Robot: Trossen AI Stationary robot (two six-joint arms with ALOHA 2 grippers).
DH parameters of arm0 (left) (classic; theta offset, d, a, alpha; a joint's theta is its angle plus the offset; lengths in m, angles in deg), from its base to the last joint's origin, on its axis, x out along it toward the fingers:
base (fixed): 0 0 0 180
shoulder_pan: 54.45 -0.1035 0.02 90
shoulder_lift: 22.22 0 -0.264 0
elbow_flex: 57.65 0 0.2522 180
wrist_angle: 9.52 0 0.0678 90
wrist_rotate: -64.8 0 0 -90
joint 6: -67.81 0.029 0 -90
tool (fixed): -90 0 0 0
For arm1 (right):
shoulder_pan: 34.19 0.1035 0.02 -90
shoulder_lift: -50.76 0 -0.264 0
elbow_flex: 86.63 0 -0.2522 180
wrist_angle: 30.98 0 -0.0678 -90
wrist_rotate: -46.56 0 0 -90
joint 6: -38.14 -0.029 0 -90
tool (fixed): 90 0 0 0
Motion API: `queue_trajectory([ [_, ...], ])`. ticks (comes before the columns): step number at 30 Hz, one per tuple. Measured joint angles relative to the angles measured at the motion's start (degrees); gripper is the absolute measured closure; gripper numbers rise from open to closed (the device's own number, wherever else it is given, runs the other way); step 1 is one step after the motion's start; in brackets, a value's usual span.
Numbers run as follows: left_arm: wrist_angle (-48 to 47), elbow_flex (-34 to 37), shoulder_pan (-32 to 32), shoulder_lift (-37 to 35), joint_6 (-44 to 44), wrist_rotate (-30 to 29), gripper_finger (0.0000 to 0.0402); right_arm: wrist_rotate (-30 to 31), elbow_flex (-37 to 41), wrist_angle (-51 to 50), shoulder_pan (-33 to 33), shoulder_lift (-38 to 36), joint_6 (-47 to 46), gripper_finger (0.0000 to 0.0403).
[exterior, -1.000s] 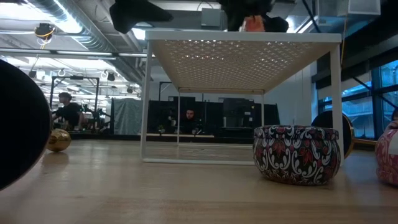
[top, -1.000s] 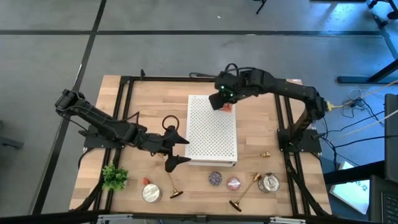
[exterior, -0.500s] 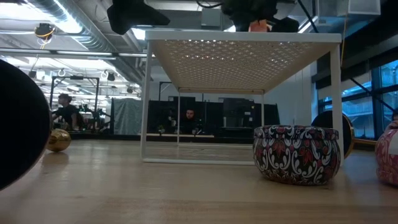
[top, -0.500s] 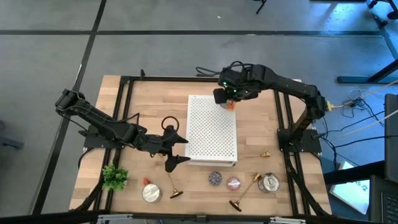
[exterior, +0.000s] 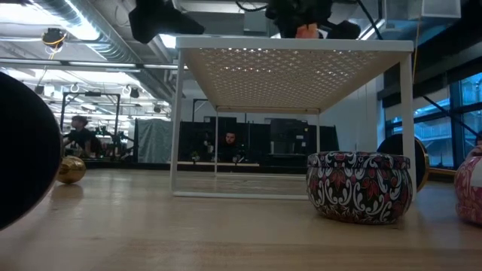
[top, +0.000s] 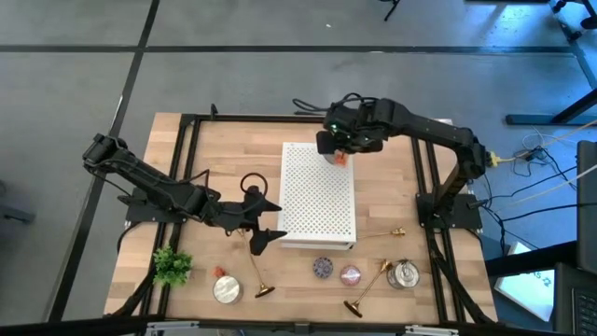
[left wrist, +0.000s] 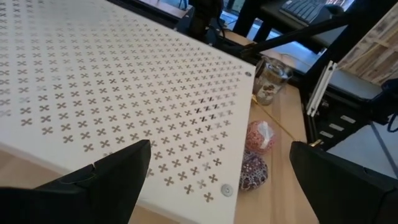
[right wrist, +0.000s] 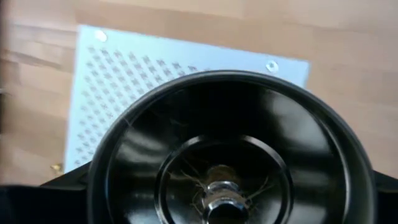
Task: Pick & Place candle stick holders
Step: Put the top silver scented candle on the shelf
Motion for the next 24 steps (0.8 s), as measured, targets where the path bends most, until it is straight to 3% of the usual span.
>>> queue_trajectory([
  [5,-2.31,0.0,-0.78,0.0,0.07,0.04,0.002,0.85,0.0,-2.52,0.74,2.62,-0.57,0.0049],
  [14,-3.18,0.0,-2.33,0.0,0.85,0.09,0.002,-1.98,-0.06,2.47,1.52,7.32,2.94,0.0049],
  [24,-3.76,0.0,-2.26,0.0,0.96,0.15,0.002,2.85,0.1,-1.04,1.19,5.53,3.17,0.0049],
])
